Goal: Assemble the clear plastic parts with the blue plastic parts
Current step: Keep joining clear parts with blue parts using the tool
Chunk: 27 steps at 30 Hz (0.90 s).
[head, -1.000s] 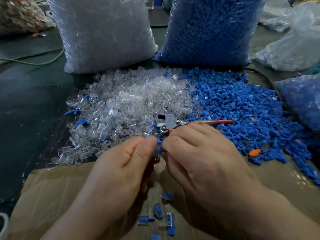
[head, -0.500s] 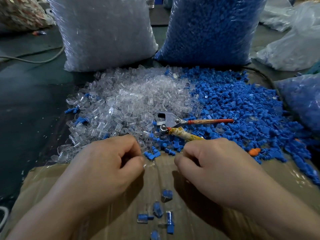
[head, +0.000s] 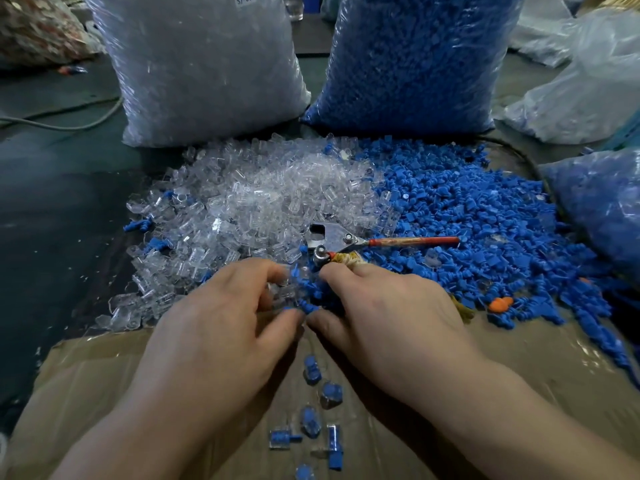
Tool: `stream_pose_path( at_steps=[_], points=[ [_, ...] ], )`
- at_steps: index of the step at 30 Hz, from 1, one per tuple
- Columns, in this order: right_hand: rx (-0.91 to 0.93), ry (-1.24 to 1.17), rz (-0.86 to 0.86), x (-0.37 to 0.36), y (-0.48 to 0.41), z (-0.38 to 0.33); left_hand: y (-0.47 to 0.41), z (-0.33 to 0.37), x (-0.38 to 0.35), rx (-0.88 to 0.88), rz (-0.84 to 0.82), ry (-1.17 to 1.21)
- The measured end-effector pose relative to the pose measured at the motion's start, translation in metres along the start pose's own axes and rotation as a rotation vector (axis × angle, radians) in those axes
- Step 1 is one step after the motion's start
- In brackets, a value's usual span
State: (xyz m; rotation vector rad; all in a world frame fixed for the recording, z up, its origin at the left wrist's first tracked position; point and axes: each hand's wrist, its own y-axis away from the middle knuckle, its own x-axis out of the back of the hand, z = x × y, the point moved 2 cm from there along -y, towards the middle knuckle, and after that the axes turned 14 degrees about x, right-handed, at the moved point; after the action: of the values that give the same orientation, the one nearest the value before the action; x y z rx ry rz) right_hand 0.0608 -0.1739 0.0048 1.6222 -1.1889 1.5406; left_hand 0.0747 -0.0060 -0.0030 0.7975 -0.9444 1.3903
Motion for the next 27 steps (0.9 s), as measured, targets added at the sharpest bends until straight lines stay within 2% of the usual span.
stream_pose_path(
  at_steps=[4,14,18,20,23,27],
  points=[
    [-0.015,0.009,-0.034,-0.001,-0.005,0.001,0.001,0.008,-0.005,-0.047,-0.023,-0.19],
    [0.004,-0.053,0.014,-0.003,-0.003,-0.001,0.002,0.012,-0.006,-0.051,-0.005,-0.037],
    [0.027,-0.096,0.038,-0.005,-0.004,-0.002,0.001,0.009,-0.007,0.037,0.001,0.014],
    [0.031,-0.105,0.059,-0.006,-0.005,-0.001,-0.001,0.007,-0.008,0.079,0.02,-0.015],
    [0.054,-0.093,0.077,-0.008,-0.005,-0.001,-0.002,0.012,-0.008,0.036,0.041,-0.143],
    [0.094,-0.074,0.098,-0.011,-0.006,0.0,-0.001,0.015,-0.007,0.002,-0.008,-0.113]
  ],
)
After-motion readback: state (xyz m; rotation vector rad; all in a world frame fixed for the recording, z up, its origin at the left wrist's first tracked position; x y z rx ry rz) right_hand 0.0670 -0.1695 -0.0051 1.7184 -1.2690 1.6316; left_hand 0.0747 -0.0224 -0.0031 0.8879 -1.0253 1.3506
